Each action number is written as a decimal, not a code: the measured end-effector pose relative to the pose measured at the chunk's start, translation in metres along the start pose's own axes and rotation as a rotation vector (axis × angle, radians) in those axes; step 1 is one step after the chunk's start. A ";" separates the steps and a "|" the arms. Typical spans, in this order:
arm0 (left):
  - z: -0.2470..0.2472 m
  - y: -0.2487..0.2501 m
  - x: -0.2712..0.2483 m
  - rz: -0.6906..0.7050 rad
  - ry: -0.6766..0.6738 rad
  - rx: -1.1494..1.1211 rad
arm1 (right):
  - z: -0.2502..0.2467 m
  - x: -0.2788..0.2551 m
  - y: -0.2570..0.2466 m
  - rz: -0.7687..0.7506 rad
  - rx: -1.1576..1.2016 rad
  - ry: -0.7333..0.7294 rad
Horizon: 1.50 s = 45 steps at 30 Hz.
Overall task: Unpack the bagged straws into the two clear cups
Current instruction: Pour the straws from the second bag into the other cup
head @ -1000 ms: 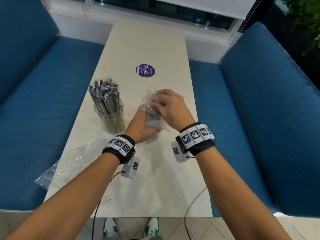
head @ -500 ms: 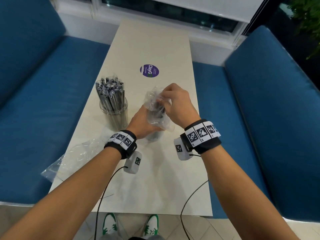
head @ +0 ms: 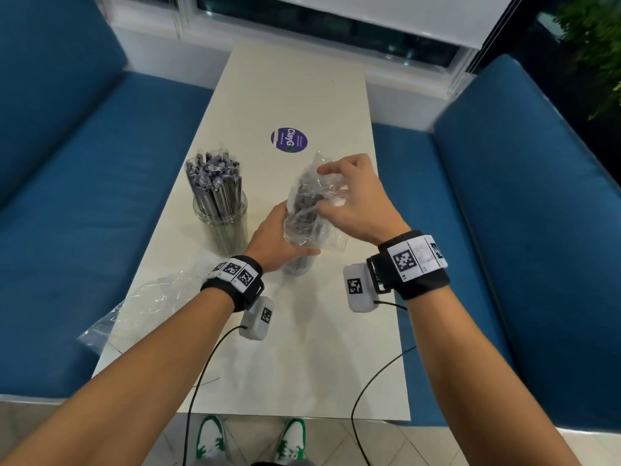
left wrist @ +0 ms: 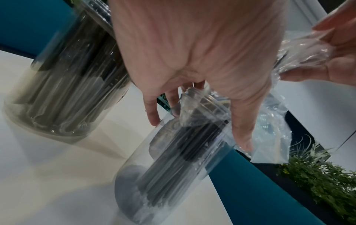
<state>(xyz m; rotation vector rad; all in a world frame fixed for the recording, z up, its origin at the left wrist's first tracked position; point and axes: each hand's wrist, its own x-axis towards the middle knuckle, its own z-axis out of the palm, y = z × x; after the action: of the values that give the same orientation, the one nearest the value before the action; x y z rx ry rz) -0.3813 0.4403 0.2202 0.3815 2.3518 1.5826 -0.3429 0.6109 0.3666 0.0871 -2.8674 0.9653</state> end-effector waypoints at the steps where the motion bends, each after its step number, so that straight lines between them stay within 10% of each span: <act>1: 0.000 0.002 -0.001 0.004 0.004 -0.002 | 0.001 0.000 0.002 -0.038 -0.048 -0.038; 7: 0.002 0.002 0.003 0.011 0.012 0.059 | -0.001 0.005 0.000 0.028 -0.053 0.239; 20: 0.001 -0.005 0.006 0.036 0.008 0.098 | -0.004 0.005 -0.007 0.127 -0.006 -0.127; 36: 0.004 -0.010 0.009 0.021 0.003 0.026 | -0.003 0.012 0.005 0.205 0.105 -0.200; 45: 0.005 -0.010 0.010 0.040 0.010 0.041 | -0.007 0.013 0.008 0.201 0.052 0.107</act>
<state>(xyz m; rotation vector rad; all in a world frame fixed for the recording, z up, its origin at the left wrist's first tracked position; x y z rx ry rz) -0.3893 0.4449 0.2081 0.4332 2.4018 1.5594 -0.3560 0.6213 0.3685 -0.2457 -2.7933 1.0437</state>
